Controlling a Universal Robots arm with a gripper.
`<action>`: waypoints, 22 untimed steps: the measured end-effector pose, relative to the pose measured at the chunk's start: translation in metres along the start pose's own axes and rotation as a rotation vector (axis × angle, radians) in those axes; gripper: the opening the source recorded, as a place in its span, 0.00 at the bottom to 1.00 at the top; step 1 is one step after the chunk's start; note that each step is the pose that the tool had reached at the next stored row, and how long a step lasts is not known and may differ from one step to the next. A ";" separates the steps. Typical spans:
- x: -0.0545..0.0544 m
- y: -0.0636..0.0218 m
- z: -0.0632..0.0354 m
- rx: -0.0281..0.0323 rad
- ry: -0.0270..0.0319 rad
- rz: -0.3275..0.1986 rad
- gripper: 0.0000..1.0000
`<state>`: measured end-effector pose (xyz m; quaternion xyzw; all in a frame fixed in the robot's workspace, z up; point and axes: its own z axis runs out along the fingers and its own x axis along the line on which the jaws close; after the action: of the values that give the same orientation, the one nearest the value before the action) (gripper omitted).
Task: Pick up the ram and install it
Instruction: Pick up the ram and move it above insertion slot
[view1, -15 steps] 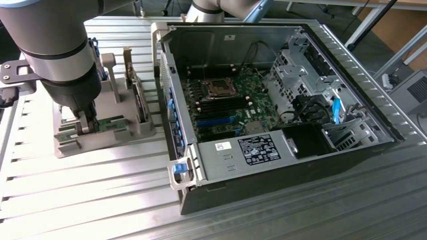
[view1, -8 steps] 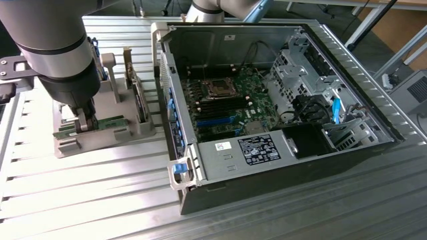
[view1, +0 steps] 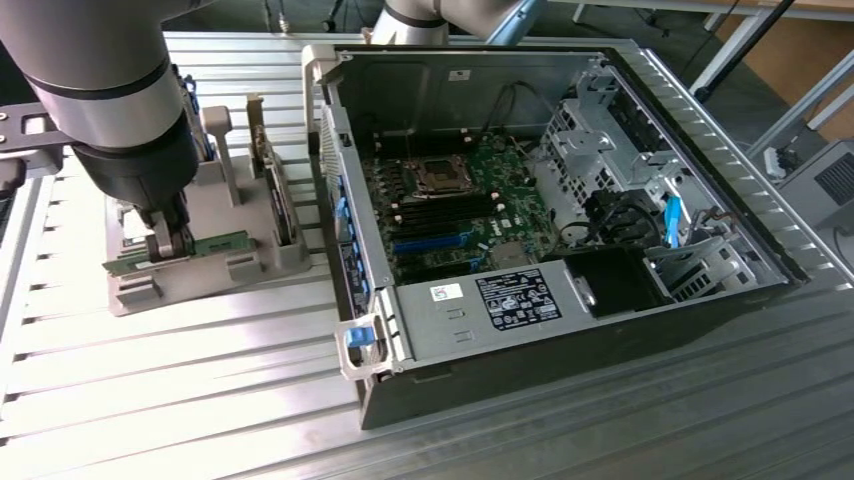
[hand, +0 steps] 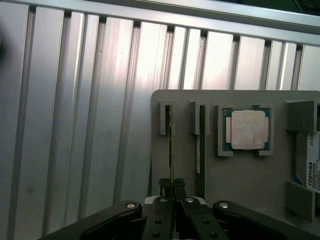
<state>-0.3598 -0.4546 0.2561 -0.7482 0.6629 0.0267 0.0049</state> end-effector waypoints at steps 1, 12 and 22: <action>0.000 0.0000 -0.0008 0.0000 -0.0002 0.000 0.11; -0.001 0.0004 -0.0153 0.0003 -0.0024 0.000 0.11; -0.001 0.0007 -0.0267 0.0006 -0.0059 0.000 0.11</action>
<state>-0.3597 -0.4547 0.2828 -0.7482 0.6628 0.0287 0.0071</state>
